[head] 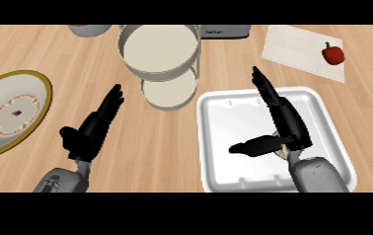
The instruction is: Pick the cupcake from the tray and place it in the tiered basket
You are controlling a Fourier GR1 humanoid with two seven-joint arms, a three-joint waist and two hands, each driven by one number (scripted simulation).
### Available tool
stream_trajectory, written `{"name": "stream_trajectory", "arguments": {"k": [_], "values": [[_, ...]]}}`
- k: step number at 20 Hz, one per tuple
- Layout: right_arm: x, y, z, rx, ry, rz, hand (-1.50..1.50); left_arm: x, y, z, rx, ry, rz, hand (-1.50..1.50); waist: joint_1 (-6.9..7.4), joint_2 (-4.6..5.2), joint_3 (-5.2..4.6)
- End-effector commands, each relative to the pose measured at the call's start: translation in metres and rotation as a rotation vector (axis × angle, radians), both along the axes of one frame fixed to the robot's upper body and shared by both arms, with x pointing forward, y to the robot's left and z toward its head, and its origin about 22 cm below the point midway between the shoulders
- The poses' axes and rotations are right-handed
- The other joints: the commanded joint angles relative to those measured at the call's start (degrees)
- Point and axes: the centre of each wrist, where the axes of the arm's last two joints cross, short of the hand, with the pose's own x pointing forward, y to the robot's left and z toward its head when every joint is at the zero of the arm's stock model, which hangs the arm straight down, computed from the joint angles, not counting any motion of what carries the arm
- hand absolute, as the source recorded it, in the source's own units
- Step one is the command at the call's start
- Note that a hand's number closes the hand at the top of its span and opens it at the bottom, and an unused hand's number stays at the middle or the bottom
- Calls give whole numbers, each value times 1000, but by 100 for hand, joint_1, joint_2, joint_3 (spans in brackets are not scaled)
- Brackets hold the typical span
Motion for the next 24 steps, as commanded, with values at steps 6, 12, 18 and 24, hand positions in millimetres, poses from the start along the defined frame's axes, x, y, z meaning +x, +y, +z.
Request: {"name": "stream_trajectory", "arguments": {"k": [6, 12, 18, 24], "values": [[-4, -58, 80, -793, 57, -1, -150, -6, 11, -7, 9, 10, 1, 0, -107, -83, -47], [-22, -40, 124, -1217, 161, 103, -150, -2, 1, -6, -4, 5, -5, 0, -93, -67, -39], [-69, -9, 152, -1288, 239, 158, -150, 4, 15, 1, -11, 6, -8, 0, -46, -27, -7], [-83, 21, 135, -1242, 279, 61, -150, -5, 14, -9, 17, -11, -18, 0, 38, 0, 3]]}}
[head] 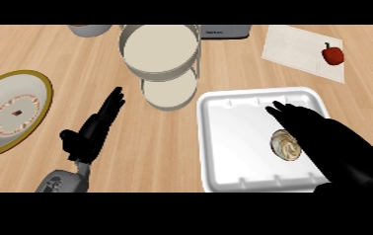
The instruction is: Pick the cupcake from the tray and place it in the tiered basket
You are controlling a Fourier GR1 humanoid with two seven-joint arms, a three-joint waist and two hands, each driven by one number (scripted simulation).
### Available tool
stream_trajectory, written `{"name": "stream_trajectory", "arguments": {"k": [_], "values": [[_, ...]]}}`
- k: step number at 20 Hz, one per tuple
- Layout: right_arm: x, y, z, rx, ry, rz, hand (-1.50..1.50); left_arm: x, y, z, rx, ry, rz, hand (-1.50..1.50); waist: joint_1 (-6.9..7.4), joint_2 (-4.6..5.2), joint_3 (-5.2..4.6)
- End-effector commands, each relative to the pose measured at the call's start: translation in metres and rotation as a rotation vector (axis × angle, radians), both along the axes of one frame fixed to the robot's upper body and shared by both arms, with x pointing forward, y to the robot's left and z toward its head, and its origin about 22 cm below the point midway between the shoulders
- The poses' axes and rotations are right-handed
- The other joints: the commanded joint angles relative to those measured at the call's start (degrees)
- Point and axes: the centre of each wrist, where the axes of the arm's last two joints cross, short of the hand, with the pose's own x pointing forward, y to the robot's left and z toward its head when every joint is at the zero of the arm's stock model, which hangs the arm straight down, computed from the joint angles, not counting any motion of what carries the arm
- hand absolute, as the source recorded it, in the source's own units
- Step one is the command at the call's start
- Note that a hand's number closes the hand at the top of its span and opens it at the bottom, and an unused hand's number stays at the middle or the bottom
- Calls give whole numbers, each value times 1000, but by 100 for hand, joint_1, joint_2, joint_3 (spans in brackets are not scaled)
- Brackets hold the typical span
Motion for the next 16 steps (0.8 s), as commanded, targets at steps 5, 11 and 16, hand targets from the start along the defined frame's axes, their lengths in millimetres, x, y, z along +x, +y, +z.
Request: {"name": "stream_trajectory", "arguments": {"k": [5, 11, 16], "values": [[2, 9, -16, -145, -79, -126, -150, 3, -13, -10, -15, -8, -21, 0, 39, 22, 8], [16, -8, -70, -168, 23, -186, -150, -5, -10, -10, -28, 1, -20, 0, 44, 26, 11], [18, -17, -85, -106, 23, -175, -150, 2, -5, 6, -7, -3, -1, 0, 45, 19, 12]]}}
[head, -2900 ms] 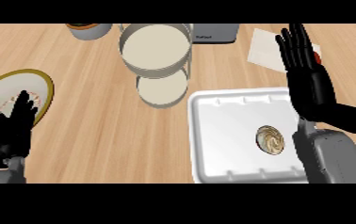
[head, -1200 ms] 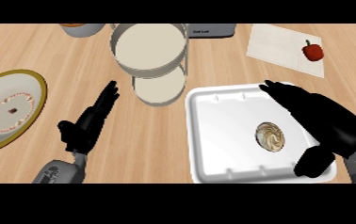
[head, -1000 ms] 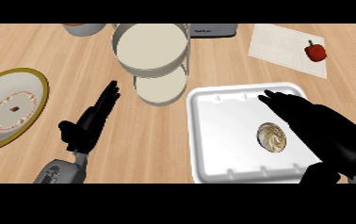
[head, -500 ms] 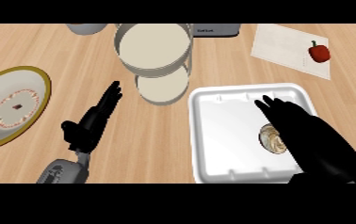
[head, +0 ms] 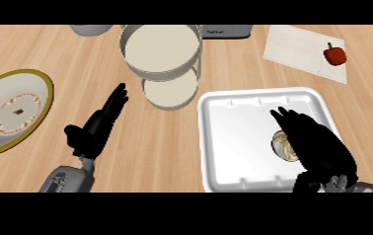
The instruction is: Pick the cupcake from the tray and place it in the tiered basket
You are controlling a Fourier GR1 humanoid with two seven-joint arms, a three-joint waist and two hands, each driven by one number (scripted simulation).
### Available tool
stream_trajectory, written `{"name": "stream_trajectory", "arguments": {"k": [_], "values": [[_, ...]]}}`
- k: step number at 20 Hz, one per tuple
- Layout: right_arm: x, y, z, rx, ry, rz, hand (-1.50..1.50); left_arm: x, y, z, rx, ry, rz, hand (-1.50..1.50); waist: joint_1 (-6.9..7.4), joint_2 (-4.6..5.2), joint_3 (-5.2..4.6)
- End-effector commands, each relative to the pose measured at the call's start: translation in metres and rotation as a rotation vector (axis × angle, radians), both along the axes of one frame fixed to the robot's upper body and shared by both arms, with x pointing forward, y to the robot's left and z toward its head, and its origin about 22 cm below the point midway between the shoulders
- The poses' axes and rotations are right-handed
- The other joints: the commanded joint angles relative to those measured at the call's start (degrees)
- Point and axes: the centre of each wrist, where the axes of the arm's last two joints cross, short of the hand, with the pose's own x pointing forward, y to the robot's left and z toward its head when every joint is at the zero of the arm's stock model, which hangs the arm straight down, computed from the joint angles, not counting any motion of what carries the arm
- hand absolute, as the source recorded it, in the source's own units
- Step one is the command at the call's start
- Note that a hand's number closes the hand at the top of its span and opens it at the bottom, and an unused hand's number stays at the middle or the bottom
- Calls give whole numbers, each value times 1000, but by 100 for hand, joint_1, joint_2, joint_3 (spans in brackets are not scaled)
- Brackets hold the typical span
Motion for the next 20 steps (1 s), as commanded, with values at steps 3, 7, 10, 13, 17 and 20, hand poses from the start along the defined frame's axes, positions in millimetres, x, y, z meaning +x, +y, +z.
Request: {"name": "stream_trajectory", "arguments": {"k": [3, 7, 10, 13, 17, 20], "values": [[4, 5, -28, -9, 0, -24, -150, -5, 6, -9, 0, 14, -9, 0, 1, 1, -1], [9, 5, -33, -18, 10, -83, -150, -12, -3, -1, 2, -2, 7, 0, 12, -3, -1], [2, -20, -42, -19, 25, -77, -150, 7, -12, -5, 10, 4, 13, 0, -20, -1, -1], [24, -38, -56, 6, 33, -72, -150, 0, 20, 5, -1, 4, -16, 0, 5, 0, 0], [21, -39, -79, -3, 57, -70, -150, -5, -11, -5, -9, -17, 2, 0, 2, 1, 0], [33, -48, -76, -4, 60, -65, -150, -5, 7, 17, 0, -2, -9, 0, 12, -2, 0]]}}
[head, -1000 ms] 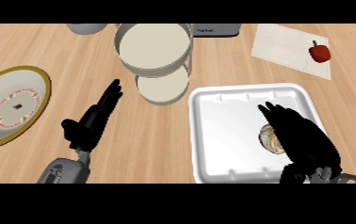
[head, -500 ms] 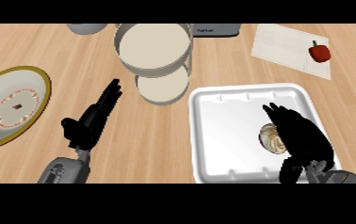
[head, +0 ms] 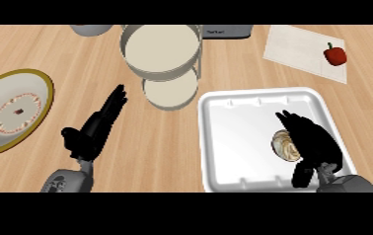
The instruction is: Pick the cupcake from the tray and place it in the tiered basket
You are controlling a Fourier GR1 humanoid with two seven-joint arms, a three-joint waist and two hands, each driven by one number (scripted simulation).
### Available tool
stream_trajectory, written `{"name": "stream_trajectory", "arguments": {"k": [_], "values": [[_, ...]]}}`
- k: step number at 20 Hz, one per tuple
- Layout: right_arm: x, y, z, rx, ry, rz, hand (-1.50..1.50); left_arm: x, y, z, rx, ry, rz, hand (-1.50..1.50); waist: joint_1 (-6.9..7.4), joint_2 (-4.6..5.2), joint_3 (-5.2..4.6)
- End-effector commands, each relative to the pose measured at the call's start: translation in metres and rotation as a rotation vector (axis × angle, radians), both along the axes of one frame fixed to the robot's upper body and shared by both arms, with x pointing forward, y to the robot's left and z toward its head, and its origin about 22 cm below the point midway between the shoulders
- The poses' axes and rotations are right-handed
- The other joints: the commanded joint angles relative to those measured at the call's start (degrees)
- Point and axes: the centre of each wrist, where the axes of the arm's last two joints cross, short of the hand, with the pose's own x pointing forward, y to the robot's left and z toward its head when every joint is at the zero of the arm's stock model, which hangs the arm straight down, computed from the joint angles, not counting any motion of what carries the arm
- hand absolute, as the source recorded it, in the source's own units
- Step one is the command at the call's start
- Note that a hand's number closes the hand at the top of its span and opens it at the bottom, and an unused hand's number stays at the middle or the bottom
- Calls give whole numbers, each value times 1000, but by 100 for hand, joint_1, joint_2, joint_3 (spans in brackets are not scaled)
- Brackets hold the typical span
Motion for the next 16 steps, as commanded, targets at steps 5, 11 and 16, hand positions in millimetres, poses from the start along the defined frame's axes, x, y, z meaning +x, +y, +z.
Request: {"name": "stream_trajectory", "arguments": {"k": [5, 11, 16], "values": [[-4, -2, -16, 36, 9, 12, -150, 12, -1, -5, 9, -9, -3, 0, -18, -1, -2], [12, 2, -31, 157, -121, 111, 150, 1, -16, -8, -4, 8, -11, 0, 8, 3, 0], [11, 5, -11, 170, -150, 119, 150, -5, 8, -13, 14, 5, 9, 0, -10, -3, -2]]}}
